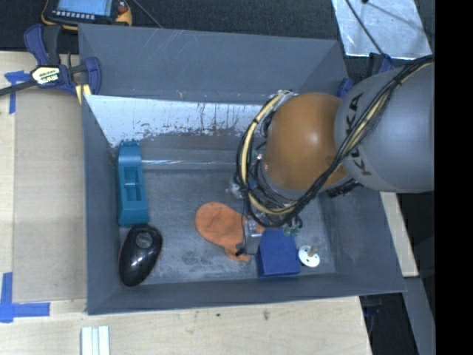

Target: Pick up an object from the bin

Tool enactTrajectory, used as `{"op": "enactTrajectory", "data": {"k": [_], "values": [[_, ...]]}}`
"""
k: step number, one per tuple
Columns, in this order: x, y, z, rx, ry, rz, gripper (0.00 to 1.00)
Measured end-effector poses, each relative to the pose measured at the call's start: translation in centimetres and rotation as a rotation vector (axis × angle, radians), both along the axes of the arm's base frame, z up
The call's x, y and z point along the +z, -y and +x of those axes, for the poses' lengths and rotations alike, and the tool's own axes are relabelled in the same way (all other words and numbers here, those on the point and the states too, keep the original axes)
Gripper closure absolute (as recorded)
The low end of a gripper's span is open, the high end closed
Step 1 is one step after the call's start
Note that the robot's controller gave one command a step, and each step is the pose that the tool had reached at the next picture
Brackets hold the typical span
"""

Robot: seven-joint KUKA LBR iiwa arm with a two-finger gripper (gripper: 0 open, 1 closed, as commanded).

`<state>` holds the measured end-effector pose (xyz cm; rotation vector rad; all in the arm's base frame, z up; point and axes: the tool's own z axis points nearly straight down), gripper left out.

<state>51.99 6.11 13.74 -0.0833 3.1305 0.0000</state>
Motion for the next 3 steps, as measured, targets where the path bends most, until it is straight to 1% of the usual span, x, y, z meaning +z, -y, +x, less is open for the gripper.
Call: {"op": "enactTrajectory", "data": {"k": [1,2,3], "values": [[-5.9,-1.8,2.2,0.448,-0.002,-0.002,1.0],[-5.9,-1.8,2.2,0.447,-0.002,-0.002,1.0],[-5.3,-3.3,1.8,0.5,-0.005,-0.005,1.0]]}}
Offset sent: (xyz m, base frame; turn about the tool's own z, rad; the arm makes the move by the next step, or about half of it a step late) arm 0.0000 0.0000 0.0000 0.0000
